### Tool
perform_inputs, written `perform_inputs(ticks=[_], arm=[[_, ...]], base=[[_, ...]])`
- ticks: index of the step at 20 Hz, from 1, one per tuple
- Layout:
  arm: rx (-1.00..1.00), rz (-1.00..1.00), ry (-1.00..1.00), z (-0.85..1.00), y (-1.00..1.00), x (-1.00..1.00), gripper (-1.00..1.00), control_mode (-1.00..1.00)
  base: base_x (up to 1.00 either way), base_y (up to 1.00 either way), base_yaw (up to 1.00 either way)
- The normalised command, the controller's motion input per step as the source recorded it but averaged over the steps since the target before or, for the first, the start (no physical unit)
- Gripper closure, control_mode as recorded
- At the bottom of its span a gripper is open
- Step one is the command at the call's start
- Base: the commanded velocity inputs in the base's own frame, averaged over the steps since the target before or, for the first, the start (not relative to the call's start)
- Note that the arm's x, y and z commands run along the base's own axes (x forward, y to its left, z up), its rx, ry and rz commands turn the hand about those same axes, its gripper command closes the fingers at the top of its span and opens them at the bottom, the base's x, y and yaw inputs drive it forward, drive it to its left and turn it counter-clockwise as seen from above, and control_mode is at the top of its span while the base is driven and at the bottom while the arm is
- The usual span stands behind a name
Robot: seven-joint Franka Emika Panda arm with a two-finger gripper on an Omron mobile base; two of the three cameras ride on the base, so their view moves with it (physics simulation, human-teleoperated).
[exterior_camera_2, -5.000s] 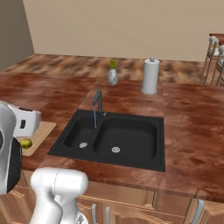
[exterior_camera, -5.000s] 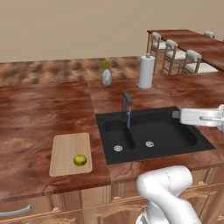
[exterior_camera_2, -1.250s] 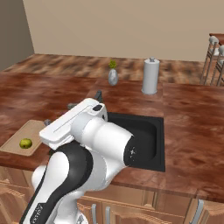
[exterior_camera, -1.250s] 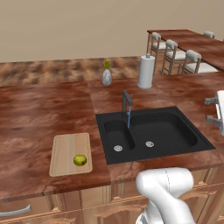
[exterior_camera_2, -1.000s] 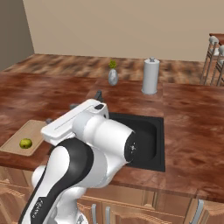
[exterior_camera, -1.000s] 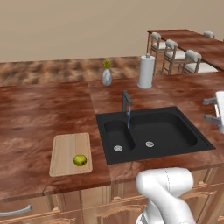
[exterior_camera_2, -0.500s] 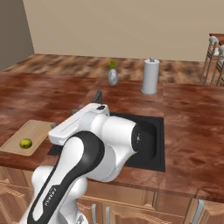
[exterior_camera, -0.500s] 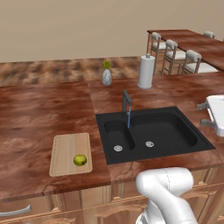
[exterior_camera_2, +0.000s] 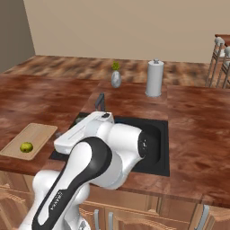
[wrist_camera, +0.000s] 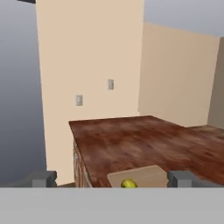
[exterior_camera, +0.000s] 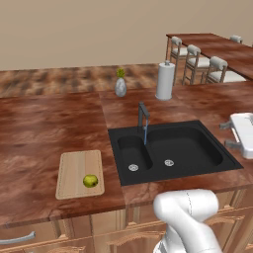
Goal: Pick the pear from the sink and place it on the cutting board to airdry. Then turn off the sink faucet.
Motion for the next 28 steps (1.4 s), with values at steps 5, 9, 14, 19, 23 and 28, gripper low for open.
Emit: perform_inputs(ticks=[5,9,14,19,23,28], arm=[[0.01,-0.12,0.07,-0.02,0.05,0.02,-1.00,-1.00],[0.00,-0.11,0.16,0.00,0.01,0.12,-1.00,-1.00],[0.00,-0.03,0.16,0.00,0.04,0.27,-1.00,-1.00],[0.00,0.09,0.07,-0.12,0.00,0.20,-1.00,-1.00],[0.00,0.12,0.00,-0.22,0.00,0.14,-1.00,-1.00],[0.00,0.11,-0.01,-0.29,0.00,0.03,-1.00,-1.00]], base=[[0.00,0.00,0.00],[0.00,0.00,0.00],[0.00,0.00,0.00],[0.00,0.00,0.00],[0.00,0.00,0.00],[0.00,0.00,0.00]])
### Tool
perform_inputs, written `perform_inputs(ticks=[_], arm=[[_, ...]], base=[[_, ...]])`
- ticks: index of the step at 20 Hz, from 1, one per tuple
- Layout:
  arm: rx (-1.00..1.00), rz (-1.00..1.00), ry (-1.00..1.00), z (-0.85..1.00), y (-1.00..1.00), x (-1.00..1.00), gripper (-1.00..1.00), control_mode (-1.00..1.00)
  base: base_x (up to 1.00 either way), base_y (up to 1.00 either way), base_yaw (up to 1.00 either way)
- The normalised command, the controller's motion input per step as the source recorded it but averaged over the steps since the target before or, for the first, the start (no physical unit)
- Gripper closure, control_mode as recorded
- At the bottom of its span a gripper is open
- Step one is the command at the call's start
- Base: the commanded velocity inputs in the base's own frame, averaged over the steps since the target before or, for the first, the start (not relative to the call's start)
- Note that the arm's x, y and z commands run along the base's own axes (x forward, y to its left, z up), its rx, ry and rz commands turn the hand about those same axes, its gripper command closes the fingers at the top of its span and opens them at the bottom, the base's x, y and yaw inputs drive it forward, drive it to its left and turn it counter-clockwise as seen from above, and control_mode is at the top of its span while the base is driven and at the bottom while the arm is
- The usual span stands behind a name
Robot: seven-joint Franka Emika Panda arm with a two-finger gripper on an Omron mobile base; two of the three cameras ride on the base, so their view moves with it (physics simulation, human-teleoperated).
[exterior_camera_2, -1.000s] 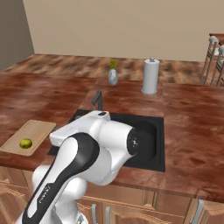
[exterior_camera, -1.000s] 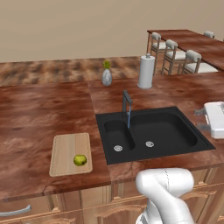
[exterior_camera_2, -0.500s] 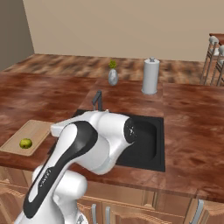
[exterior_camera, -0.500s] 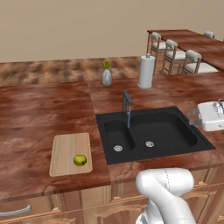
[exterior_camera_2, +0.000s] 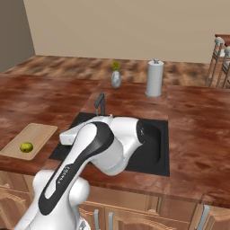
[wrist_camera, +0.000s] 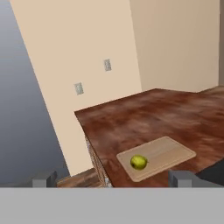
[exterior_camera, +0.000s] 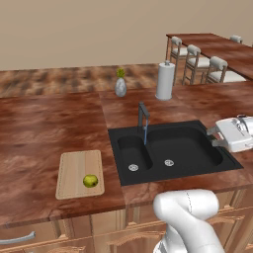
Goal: Pick the pear from the sink and place it on the cutting board to airdry. Then turn off the sink faucet.
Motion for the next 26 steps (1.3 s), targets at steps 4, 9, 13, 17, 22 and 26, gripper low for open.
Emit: perform_inputs(ticks=[4,9,13,17,22,26], arm=[[0.00,0.08,-0.08,-0.12,0.00,0.01,-1.00,-1.00],[0.00,0.00,-0.12,0.02,0.01,0.10,-1.00,-1.00],[0.00,0.00,-0.06,0.04,0.01,0.17,-1.00,-1.00],[0.00,0.00,0.00,0.00,0.06,0.23,-1.00,-1.00],[0.00,0.00,0.00,-0.02,0.03,0.22,-1.00,-1.00],[0.00,0.00,0.00,-0.05,0.00,0.15,-1.00,-1.00]], base=[[0.00,0.00,0.00],[0.00,0.00,0.00],[0.00,0.00,0.00],[0.00,0.00,0.00],[0.00,0.00,0.00],[0.00,0.00,0.00]])
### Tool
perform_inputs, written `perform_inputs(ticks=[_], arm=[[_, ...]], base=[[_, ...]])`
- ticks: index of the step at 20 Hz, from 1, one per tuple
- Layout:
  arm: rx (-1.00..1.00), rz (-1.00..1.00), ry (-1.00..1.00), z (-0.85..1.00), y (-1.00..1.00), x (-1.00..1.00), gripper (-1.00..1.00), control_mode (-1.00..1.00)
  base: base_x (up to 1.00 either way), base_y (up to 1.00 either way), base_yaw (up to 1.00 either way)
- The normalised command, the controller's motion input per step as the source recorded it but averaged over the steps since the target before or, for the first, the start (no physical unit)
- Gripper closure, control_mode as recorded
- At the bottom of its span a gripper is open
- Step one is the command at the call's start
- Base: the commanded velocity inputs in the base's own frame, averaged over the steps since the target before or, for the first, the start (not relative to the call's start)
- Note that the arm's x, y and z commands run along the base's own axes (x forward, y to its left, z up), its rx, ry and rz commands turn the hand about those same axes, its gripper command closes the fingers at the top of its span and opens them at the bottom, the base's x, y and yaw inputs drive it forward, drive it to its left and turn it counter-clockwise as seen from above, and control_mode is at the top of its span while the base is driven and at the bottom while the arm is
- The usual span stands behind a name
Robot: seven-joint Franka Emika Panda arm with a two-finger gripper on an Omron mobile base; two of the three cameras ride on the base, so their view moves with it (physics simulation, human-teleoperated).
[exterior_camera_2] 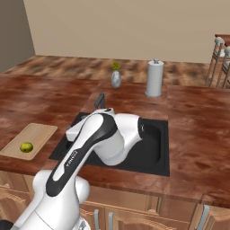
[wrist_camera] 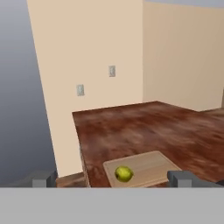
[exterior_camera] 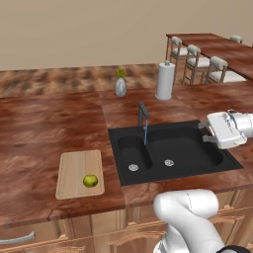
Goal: Pick the pear from the sink and place it on the cutting board to airdry. Then turn off the sink faucet.
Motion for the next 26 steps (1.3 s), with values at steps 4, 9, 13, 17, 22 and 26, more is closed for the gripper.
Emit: perform_inputs(ticks=[4,9,13,17,22,26], arm=[[0.00,0.00,0.00,-0.12,0.06,0.13,-1.00,-1.00],[0.00,0.00,0.00,-0.16,0.14,0.07,-1.00,-1.00],[0.00,-0.05,0.00,-0.04,0.13,0.11,-1.00,-1.00],[0.00,-0.10,0.00,-0.01,0.04,0.26,-1.00,-1.00],[0.02,-0.09,0.00,0.00,0.00,0.26,-1.00,-1.00],[0.04,-0.03,0.03,-0.04,-0.05,0.21,-1.00,-1.00]], base=[[0.00,0.00,0.00],[0.00,0.00,0.00],[0.00,0.00,0.00],[0.00,0.00,0.00],[0.00,0.00,0.00],[0.00,0.00,0.00]])
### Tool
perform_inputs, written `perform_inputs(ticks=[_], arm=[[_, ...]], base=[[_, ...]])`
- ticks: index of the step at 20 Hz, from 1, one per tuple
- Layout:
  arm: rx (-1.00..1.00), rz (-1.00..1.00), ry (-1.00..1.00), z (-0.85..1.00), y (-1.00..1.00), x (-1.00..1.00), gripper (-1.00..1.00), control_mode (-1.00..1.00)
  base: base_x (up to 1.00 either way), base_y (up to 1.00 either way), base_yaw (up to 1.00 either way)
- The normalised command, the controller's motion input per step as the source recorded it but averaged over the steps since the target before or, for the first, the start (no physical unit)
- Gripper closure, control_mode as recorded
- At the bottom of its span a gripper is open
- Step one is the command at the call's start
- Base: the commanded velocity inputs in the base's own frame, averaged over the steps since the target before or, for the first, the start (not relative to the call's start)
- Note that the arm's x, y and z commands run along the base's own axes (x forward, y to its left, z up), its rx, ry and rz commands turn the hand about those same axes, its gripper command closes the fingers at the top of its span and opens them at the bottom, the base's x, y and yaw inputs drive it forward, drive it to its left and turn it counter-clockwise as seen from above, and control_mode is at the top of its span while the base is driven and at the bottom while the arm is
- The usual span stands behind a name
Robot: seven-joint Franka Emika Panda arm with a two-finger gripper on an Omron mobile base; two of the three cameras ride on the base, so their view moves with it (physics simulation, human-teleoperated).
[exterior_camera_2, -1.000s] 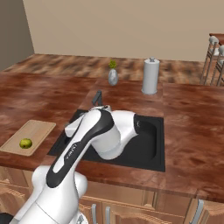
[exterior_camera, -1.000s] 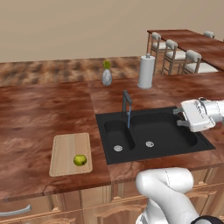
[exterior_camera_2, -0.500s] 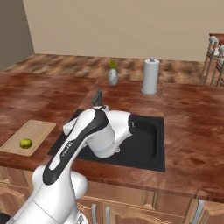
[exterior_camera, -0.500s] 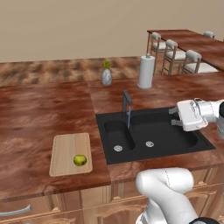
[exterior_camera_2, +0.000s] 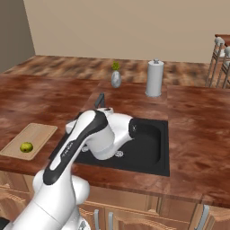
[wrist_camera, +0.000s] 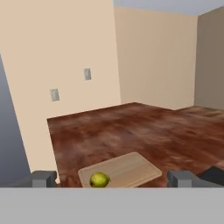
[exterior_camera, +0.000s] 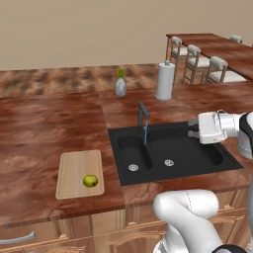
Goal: Pick the pear from the sink and place it on the cutting board to airdry. Then turn off the sink faucet.
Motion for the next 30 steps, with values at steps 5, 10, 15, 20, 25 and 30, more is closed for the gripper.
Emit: perform_inputs(ticks=[5,10,15,20,25,30], arm=[[0.03,0.00,0.05,-0.14,-0.14,0.10,-1.00,-1.00],[0.02,0.00,0.06,-0.20,-0.12,0.11,-1.00,-1.00],[0.00,0.00,0.02,-0.07,-0.01,0.09,-1.00,-1.00],[0.00,0.00,0.00,0.00,0.00,0.06,-1.00,-1.00],[0.01,0.00,0.00,0.00,0.00,0.07,-1.00,-1.00],[0.02,0.00,0.00,0.00,0.00,0.14,-1.00,-1.00]], base=[[0.00,0.00,0.00],[0.00,0.00,0.00],[0.00,0.00,0.00],[0.00,0.00,0.00],[0.00,0.00,0.00],[0.00,0.00,0.00]])
